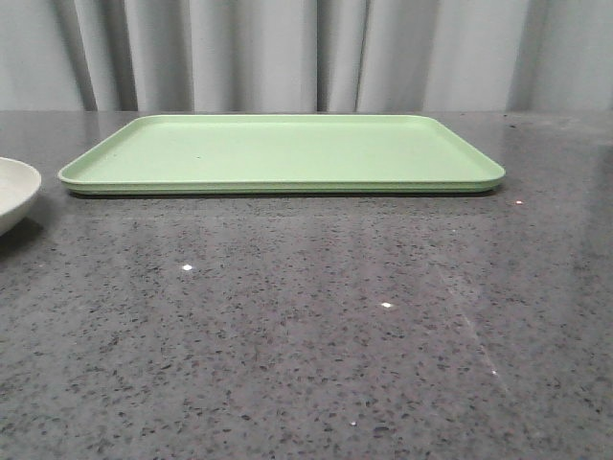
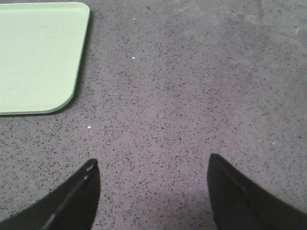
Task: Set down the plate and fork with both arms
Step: 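Lift the plate with the left gripper and carry it over the tray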
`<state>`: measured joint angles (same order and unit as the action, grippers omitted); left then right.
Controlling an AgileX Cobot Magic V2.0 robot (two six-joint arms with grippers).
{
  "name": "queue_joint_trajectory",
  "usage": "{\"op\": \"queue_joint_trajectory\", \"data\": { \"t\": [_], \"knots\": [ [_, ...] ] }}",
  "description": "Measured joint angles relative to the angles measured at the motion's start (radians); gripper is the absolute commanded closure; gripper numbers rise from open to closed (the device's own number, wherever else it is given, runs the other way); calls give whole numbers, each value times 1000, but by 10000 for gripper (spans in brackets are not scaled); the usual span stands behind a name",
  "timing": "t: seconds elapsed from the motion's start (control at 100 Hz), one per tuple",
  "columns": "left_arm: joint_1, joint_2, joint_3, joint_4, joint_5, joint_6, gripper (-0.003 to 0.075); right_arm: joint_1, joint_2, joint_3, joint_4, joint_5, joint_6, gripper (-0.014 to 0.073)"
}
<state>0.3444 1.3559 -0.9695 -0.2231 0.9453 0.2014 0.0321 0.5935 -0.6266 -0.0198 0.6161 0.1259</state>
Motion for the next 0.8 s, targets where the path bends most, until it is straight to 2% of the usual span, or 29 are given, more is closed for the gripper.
{"op": "queue_joint_trajectory", "data": {
  "t": [0.15,0.28,0.51,0.8],
  "knots": [
    [39,-27,-13,-106,37,80,741,0,0,0,0,0,0,105],
    [56,-45,-25,-136,57,110,741,0,0,0,0,0,0,105],
    [58,-84,-38,-151,85,123,741,0,0,0,0,0,0,105],
    [32,-92,-102,-256,99,163,741,0,0,0,0,0,0,105]
  ]
}}
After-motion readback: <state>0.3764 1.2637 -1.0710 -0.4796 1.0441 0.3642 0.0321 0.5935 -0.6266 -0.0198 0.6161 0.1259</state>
